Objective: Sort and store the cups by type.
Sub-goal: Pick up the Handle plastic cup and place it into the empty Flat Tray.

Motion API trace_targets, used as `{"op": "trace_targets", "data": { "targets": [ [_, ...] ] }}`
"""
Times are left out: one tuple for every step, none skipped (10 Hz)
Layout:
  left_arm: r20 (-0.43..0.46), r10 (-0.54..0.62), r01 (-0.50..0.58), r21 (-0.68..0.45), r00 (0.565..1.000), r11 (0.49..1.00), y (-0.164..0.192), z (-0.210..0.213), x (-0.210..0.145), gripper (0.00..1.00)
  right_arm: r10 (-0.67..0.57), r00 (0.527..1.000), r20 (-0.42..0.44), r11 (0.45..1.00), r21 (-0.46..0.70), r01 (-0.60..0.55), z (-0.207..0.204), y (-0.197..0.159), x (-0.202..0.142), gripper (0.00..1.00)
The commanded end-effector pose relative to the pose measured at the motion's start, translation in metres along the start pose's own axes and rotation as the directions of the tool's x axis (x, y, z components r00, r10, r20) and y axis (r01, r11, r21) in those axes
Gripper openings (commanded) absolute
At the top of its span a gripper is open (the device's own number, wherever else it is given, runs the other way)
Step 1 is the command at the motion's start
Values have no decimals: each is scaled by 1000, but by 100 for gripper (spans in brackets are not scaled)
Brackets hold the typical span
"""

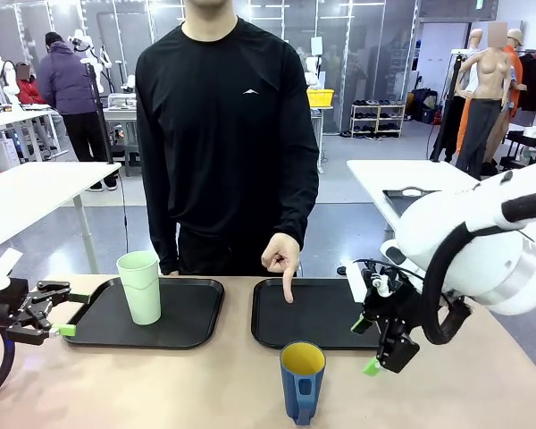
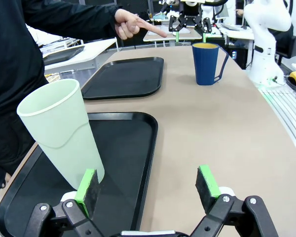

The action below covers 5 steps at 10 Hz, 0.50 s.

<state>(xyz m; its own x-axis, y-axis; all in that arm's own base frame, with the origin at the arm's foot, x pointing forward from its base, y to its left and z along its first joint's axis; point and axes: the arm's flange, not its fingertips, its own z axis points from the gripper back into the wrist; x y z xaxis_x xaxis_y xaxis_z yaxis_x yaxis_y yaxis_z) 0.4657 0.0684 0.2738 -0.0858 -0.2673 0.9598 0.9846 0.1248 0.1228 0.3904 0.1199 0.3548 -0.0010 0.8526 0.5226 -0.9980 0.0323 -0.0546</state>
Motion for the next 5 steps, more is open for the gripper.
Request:
{"op": "trace_targets", "data": {
  "targets": [
    [-7, -1, 1, -3, 1000, 1000, 4, -1, 0, 100, 7, 997, 80, 1000, -10, -7, -23, 29, -31, 100],
    [-7, -1, 1, -3, 1000, 1000, 4, -1, 0, 100, -13, 996, 91, 1000, -8, 13, -27, 24, -41, 100],
    [-7, -1, 1, -3, 1000, 1000, 4, -1, 0, 100, 17, 988, 151, 1000, 22, -20, -30, 22, -46, 100],
    [-7, -1, 1, -3, 1000, 1000, 4, -1, 0, 100, 43, 980, 195, 998, 31, -50, -33, 23, -48, 100],
    [-7, -1, 1, -3, 1000, 1000, 4, -1, 0, 100, 35, 979, 199, 998, 48, -45, -36, 20, -49, 100]
  ]
}}
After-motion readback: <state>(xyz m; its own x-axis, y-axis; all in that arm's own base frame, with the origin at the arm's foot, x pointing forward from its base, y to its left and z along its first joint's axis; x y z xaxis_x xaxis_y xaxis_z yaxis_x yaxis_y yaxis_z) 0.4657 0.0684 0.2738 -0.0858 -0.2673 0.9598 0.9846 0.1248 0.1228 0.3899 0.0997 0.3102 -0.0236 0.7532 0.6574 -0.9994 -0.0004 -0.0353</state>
